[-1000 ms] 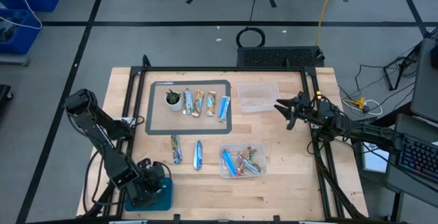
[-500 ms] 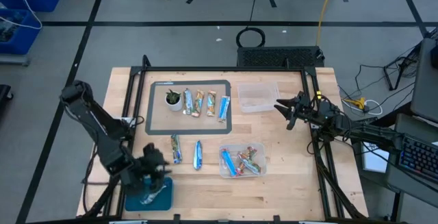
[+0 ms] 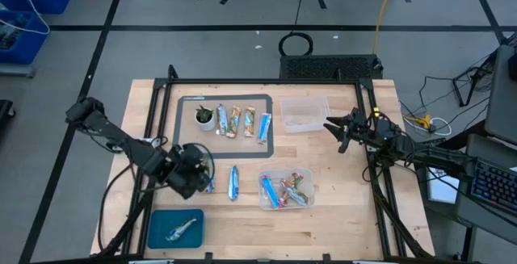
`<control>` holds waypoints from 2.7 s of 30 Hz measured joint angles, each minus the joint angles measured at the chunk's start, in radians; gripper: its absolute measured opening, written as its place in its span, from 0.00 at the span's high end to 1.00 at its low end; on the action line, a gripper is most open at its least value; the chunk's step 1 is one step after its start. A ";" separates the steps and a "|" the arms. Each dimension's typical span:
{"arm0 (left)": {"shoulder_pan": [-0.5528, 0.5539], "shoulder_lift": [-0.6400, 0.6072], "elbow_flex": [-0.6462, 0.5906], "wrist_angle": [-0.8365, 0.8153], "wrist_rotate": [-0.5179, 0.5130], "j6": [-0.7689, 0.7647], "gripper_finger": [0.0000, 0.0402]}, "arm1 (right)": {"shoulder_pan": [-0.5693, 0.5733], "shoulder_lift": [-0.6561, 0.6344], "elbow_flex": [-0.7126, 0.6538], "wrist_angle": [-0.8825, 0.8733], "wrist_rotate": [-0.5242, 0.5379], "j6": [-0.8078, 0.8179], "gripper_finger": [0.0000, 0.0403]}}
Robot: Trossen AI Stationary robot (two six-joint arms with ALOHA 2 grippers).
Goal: Pick and place Granola Bars by type
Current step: Put the middle blue granola bar into the blue bin
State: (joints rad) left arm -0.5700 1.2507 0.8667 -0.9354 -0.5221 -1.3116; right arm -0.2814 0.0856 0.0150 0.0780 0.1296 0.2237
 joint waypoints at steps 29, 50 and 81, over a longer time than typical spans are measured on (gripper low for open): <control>0.224 0.001 -0.302 0.401 0.261 0.030 0.64 | 0.000 0.000 0.000 0.000 0.000 0.000 0.68; 0.224 0.072 -0.302 0.391 0.277 -0.006 0.64 | 0.000 0.000 0.000 0.007 0.000 0.000 0.68; 0.171 0.036 -0.255 0.380 0.176 0.231 0.99 | 0.000 0.000 0.000 0.015 0.000 0.000 0.68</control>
State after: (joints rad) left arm -0.3994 1.2863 0.6122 -0.5553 -0.3458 -1.0801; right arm -0.2813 0.0853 0.0151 0.0932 0.1295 0.2235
